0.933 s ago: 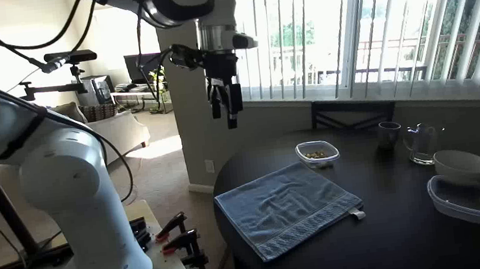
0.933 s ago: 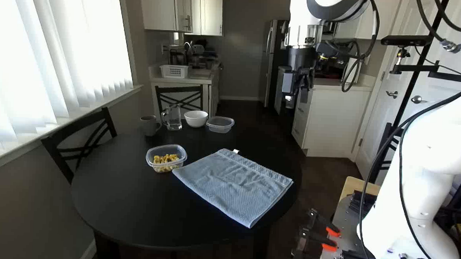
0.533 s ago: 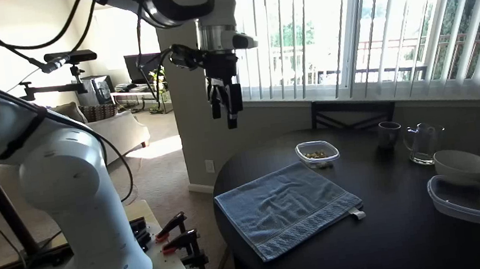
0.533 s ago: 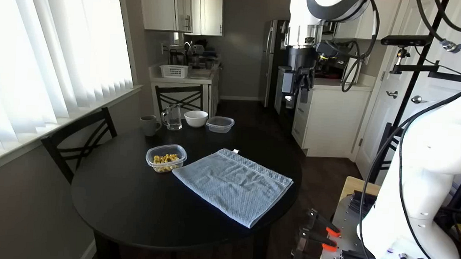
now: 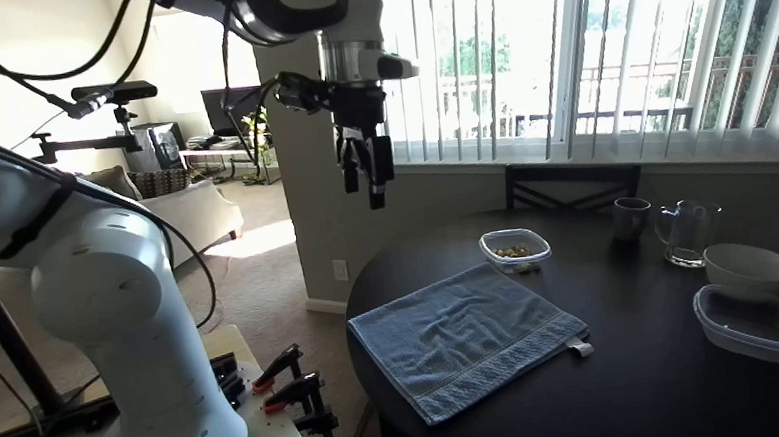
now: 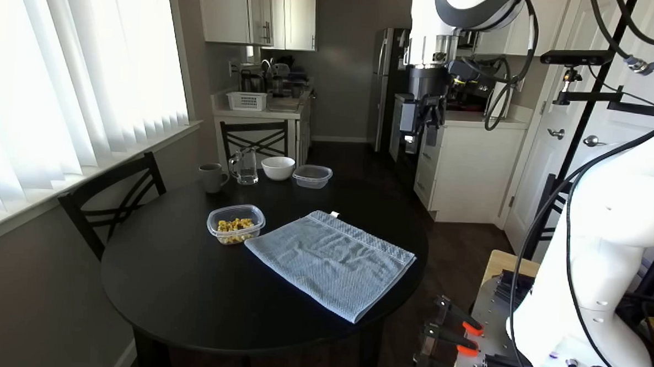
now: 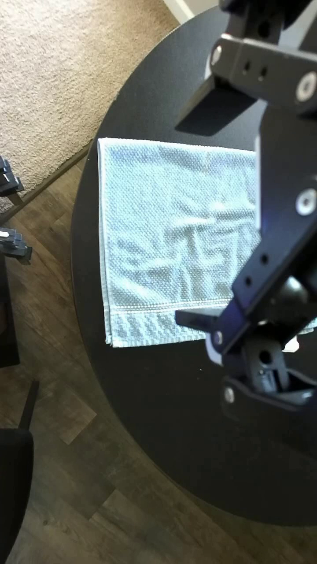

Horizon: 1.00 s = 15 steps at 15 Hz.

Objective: Pour the candy out of the bowl and onto the blue towel.

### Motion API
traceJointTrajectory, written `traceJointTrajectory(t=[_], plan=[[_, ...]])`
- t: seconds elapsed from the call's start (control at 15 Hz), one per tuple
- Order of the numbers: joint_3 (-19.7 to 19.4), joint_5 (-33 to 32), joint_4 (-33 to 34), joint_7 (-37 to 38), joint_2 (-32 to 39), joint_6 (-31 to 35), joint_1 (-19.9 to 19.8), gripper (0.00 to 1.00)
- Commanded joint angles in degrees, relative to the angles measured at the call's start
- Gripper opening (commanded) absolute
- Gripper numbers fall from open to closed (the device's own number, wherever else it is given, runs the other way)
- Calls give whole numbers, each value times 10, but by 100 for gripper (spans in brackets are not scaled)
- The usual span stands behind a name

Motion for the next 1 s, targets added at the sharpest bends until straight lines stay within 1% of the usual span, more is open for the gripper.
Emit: traceJointTrajectory(t=[0.0,0.07,0.2,0.27,0.33,0.4,0.53,0.67,0.73,0.93], plan=[[23,-12,32,-3,34,0,12,100],[39,-9,49,13,60,8,21,100],[70,16,89,34,115,17,48,100],[88,18,108,56,142,24,53,100],[102,14,131,70,175,29,60,100],[117,-8,155,74,212,37,66,100],[131,-32,202,54,279,32,78,100],[129,-37,263,66,352,17,80,100],[120,-8,301,86,388,5,78,100],[103,35,405,135,489,-9,82,100]])
